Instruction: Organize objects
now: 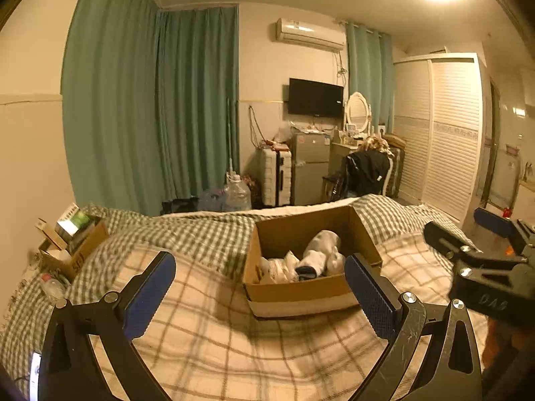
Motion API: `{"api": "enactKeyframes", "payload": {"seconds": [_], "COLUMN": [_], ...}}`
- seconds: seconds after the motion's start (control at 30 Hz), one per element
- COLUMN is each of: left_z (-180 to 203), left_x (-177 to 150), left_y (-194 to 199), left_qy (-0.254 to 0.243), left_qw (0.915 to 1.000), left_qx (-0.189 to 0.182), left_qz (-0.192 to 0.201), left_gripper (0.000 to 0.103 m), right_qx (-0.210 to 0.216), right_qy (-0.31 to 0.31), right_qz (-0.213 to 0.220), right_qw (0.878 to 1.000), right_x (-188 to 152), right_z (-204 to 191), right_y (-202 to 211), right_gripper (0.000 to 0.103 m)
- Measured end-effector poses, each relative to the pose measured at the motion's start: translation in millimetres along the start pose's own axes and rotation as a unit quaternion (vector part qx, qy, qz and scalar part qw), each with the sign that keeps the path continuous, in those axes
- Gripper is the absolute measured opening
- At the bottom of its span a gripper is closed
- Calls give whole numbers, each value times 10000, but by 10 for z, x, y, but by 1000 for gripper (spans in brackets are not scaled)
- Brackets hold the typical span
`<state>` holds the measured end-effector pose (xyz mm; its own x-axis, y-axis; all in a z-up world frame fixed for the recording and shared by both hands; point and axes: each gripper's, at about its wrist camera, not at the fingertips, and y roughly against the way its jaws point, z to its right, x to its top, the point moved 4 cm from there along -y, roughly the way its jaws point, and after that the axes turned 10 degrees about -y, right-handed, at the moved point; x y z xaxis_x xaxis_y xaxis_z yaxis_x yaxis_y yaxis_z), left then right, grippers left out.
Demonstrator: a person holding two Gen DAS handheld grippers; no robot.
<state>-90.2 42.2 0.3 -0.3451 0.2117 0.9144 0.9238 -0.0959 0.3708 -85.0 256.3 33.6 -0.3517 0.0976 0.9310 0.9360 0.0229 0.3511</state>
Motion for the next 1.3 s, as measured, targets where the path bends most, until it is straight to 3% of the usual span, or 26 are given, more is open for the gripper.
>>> {"api": "enactKeyframes", "payload": {"seconds": [1.3], "left_z": [7], "left_x": [-66], "left_y": [-32], "left_qy": [31], "left_qw": [9999], "left_qx": [-42], "left_qz": [-121], "left_gripper": [103], "right_qx": [4], "right_qy": [-25], "right_qz": [-76], "right_qw": [10000], "right_x": [-54], "right_z": [-37], "right_y": [-1], "right_gripper": [103]}}
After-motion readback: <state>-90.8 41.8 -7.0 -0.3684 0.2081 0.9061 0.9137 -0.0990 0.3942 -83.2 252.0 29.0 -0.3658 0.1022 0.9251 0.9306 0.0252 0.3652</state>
